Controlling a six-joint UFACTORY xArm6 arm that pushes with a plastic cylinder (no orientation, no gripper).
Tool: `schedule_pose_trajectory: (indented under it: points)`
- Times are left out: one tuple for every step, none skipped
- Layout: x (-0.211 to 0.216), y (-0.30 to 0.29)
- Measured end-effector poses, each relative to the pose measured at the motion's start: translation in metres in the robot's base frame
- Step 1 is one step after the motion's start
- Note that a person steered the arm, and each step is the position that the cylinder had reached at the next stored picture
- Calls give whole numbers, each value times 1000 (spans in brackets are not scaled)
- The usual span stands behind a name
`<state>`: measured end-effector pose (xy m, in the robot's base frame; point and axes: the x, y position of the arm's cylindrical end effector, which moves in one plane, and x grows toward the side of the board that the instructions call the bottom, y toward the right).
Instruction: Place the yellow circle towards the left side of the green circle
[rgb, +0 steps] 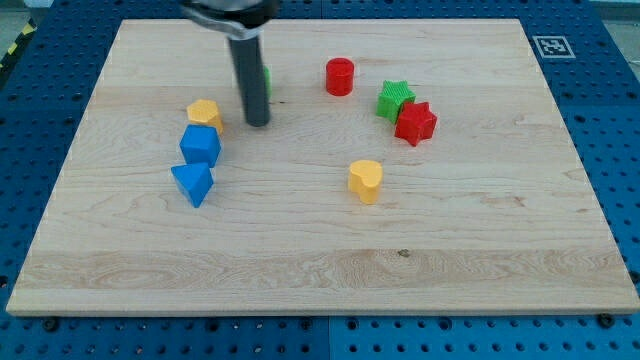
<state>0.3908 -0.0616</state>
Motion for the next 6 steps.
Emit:
schedule_pose_trajectory:
  points:
    - [2,52]
    - [20,95]
    - [44,147]
    - [88,168]
    - [125,142]
    - [127,134]
